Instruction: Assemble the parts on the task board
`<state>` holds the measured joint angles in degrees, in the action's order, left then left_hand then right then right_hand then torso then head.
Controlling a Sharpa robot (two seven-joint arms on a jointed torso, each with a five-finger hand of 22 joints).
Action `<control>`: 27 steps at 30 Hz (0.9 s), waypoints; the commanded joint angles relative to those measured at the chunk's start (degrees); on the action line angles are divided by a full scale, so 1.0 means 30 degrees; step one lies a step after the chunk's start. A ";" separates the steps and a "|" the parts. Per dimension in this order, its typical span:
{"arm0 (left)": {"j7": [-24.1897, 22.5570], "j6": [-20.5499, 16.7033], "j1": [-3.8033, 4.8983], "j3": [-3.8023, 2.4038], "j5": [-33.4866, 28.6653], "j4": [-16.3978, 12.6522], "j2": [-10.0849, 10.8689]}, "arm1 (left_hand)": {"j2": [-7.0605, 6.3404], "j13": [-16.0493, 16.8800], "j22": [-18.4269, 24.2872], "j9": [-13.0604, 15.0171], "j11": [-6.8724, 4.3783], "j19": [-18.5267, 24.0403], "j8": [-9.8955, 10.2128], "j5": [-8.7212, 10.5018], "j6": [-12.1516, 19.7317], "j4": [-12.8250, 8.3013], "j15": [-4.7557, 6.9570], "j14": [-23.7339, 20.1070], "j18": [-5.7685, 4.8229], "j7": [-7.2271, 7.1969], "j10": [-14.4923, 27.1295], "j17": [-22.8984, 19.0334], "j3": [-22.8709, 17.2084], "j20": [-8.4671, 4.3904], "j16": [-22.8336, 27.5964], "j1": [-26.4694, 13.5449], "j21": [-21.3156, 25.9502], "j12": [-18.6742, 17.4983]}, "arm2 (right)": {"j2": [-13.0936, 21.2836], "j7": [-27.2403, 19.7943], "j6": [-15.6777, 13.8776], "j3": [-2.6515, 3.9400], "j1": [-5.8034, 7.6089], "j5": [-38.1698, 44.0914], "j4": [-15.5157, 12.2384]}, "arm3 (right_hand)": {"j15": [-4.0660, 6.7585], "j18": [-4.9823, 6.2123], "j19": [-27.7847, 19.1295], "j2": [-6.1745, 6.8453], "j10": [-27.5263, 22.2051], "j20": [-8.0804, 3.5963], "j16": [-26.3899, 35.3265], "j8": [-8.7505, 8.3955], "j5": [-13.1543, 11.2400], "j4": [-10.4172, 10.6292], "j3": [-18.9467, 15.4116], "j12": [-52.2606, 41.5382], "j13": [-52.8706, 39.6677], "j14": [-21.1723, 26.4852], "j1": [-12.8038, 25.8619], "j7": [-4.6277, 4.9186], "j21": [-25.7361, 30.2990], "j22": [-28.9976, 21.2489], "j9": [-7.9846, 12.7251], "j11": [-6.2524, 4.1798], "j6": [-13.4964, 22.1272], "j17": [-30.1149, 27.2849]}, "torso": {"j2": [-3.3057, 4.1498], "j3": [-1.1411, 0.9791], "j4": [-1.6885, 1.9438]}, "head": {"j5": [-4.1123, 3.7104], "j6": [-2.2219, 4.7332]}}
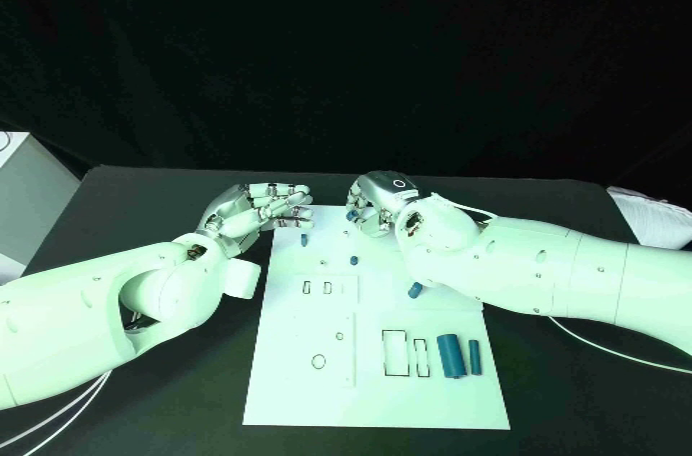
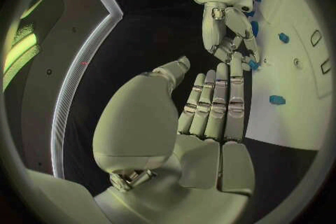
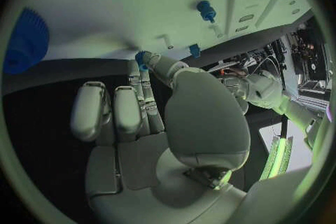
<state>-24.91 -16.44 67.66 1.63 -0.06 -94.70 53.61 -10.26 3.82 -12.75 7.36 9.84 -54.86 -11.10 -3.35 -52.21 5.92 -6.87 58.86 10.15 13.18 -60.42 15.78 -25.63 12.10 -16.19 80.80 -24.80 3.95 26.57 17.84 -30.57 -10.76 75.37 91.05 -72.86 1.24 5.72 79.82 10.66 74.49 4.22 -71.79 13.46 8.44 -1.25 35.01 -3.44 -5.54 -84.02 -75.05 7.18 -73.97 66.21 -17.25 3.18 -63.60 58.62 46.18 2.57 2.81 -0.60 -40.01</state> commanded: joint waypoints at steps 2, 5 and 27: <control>-0.0034 0.0398 0.0041 -0.0018 0.0015 -0.0021 -0.0035 | 0.0006 -0.0023 -0.0030 -0.0029 0.0075 0.0151 0.0076 0.0061 0.0051 -0.0118 -0.0034 -0.0133 -0.0016 0.0087 0.0028 0.0031 -0.0025 -0.0036 0.0051 -0.0198 -0.0089 -0.0078 | -0.0068 -0.0175 0.0150 -0.0010 0.0003 0.0005 0.0133 | -0.0114 -0.0181 -0.0432 0.0530 -0.0639 0.0207 0.0172 -0.0245 -0.0015 0.0249 0.0081 0.0011 0.0122 -0.0045 0.0362 0.0179 0.0509 -0.0614 -0.0451 0.0216 0.0593 -0.0409 | 0.0010 0.0014 -0.0024 | 0.0025 -0.0038; -0.0030 0.0399 0.0046 -0.0018 0.0015 -0.0013 -0.0033 | 0.0006 -0.0023 -0.0030 -0.0029 0.0075 0.0151 0.0076 0.0061 0.0051 -0.0118 -0.0034 -0.0133 -0.0016 0.0087 0.0028 0.0031 -0.0025 -0.0036 0.0051 -0.0198 -0.0089 -0.0078 | -0.0079 -0.0237 0.0002 -0.0014 0.0004 -0.0035 0.0196 | -0.0551 0.0207 -0.1502 0.1437 -0.2388 0.0603 0.1118 -0.1032 -0.0187 0.0581 -0.0223 -0.0002 0.0529 0.0467 0.0834 0.0683 0.2100 -0.2587 -0.0288 0.0759 0.1942 -0.1877 | 0.0004 0.0012 -0.0043 | 0.0038 -0.0045; -0.0041 0.0498 0.0051 -0.0015 0.0015 0.0113 0.0108 | 0.0109 -0.0018 -0.0150 -0.0050 0.0108 0.0251 0.0115 0.0057 0.0108 -0.0344 -0.0053 -0.0205 -0.0016 0.0127 0.0123 0.0131 -0.0214 -0.0034 0.0066 -0.0133 -0.0289 -0.0070 | 0.4216 -0.0732 -0.2221 0.0131 0.0188 -0.1044 -0.3559 | -0.0520 0.0101 -0.0692 0.0659 -0.2371 0.0622 0.0606 -0.2348 0.1285 0.2723 -0.5197 -0.2528 0.0244 0.0030 -0.1756 0.0916 0.2549 -0.2072 -0.0268 0.0709 0.3199 -0.1676 | -0.0148 -0.0095 -0.0201 | -0.0110 0.0188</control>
<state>-24.69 -16.23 67.74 1.64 -0.06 -94.29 53.99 -10.26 3.82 -13.15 7.30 10.05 -54.45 -11.10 -3.35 -52.21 5.20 -7.08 58.65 10.15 13.18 -60.21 16.11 -26.34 12.09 -16.19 80.80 -25.28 3.95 38.84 17.20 -33.93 -10.42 75.80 89.35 -82.89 -0.32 6.58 77.24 12.47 66.22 6.07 -69.22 6.51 11.88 6.83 18.86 -10.64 -4.70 -83.57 -80.19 9.44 -65.40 58.88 -18.09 5.52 -54.06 52.64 45.93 2.41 2.42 -0.81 -39.65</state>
